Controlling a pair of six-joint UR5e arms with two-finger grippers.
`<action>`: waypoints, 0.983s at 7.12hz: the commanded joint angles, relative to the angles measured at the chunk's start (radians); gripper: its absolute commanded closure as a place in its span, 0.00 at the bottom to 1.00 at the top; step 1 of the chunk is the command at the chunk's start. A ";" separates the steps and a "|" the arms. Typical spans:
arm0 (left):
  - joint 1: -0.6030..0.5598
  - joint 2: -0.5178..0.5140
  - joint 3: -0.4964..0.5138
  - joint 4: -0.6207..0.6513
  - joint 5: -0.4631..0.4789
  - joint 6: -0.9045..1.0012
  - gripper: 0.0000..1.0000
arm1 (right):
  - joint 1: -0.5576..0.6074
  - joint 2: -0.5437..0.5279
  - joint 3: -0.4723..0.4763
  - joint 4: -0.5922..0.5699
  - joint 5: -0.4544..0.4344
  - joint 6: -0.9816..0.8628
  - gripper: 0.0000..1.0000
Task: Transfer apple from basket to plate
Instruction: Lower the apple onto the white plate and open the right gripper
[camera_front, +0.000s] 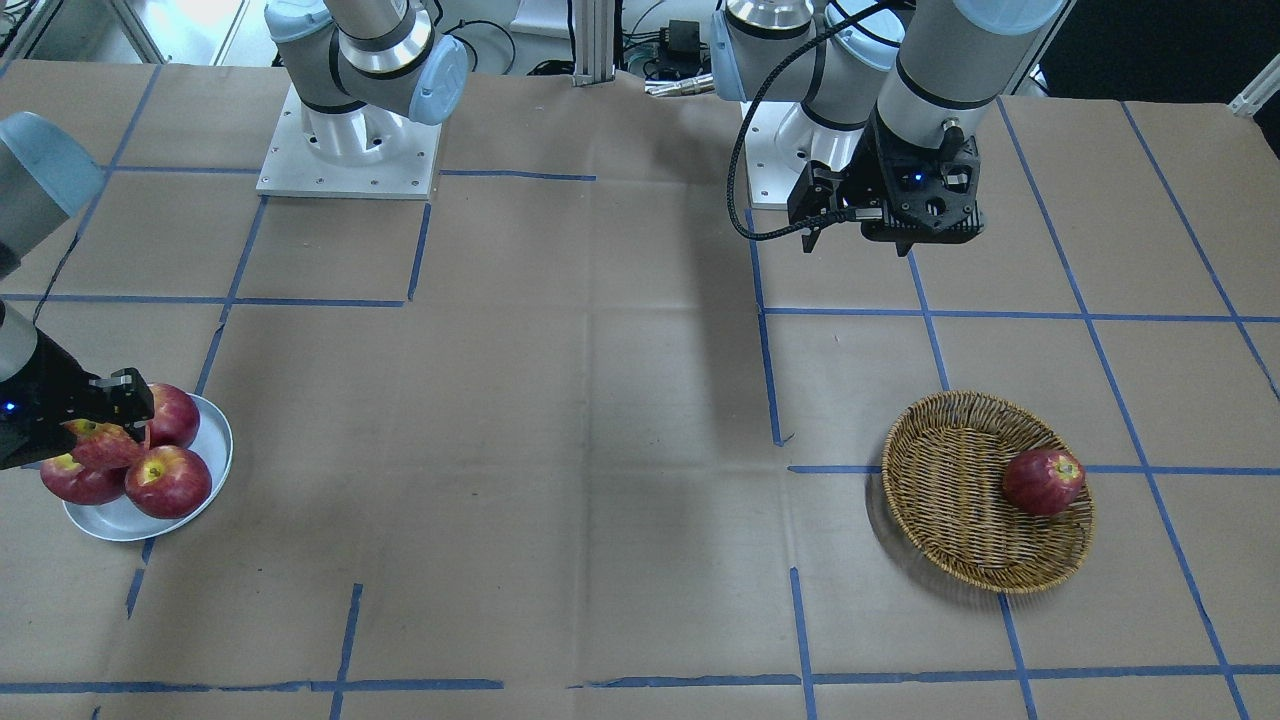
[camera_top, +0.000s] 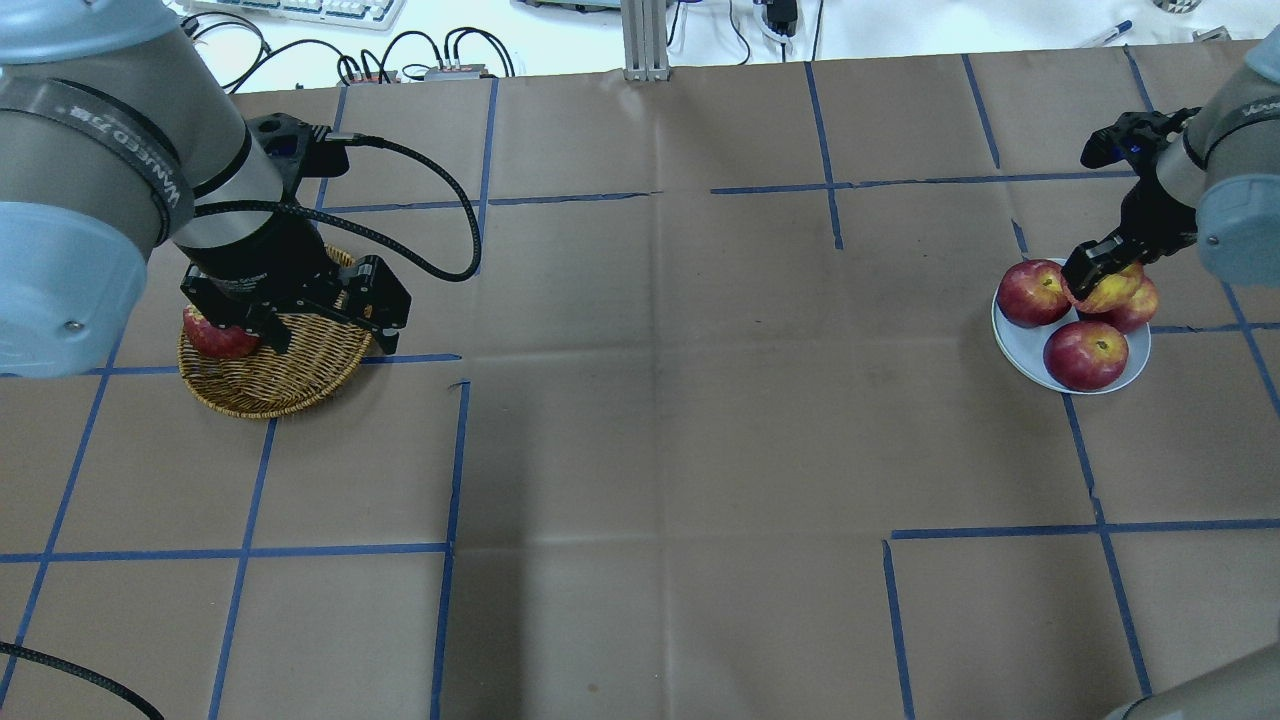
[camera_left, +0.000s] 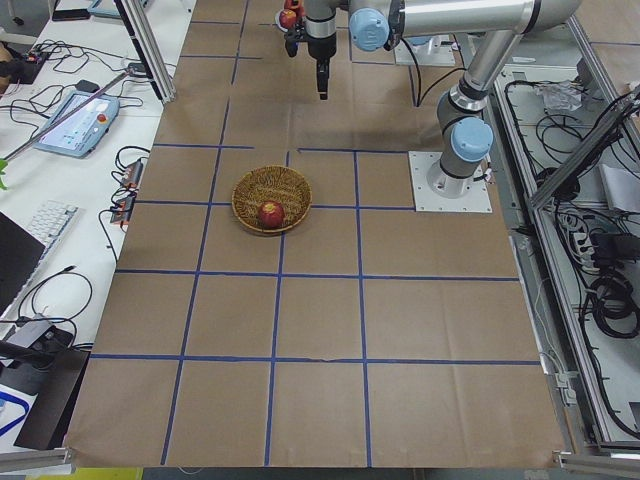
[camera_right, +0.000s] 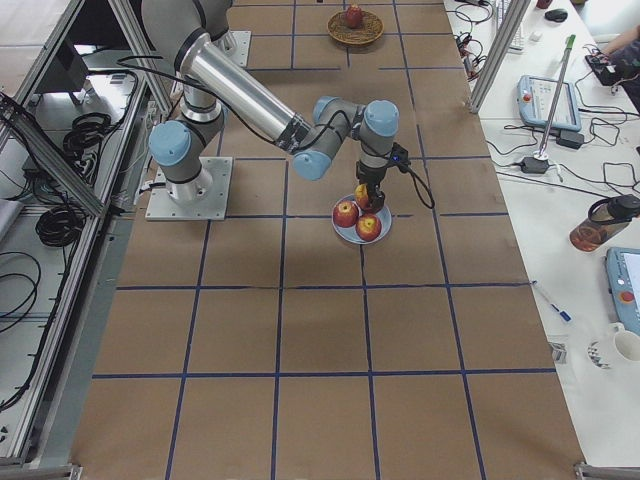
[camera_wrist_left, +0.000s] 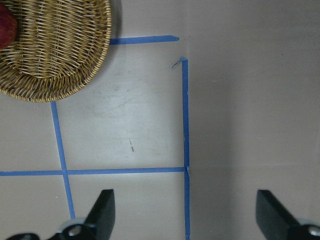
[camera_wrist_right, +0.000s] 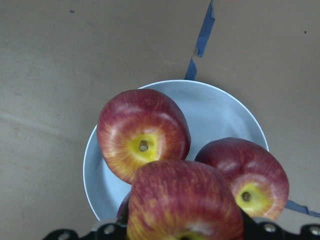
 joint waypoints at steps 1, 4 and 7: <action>0.000 0.002 0.000 0.000 0.000 0.001 0.01 | -0.005 0.011 0.001 -0.002 -0.011 0.002 0.49; 0.000 0.002 0.000 0.000 0.000 0.001 0.01 | -0.005 0.019 -0.011 0.001 -0.015 0.002 0.00; 0.000 -0.003 0.000 0.000 0.000 0.000 0.01 | 0.007 -0.062 -0.071 0.054 -0.002 0.016 0.00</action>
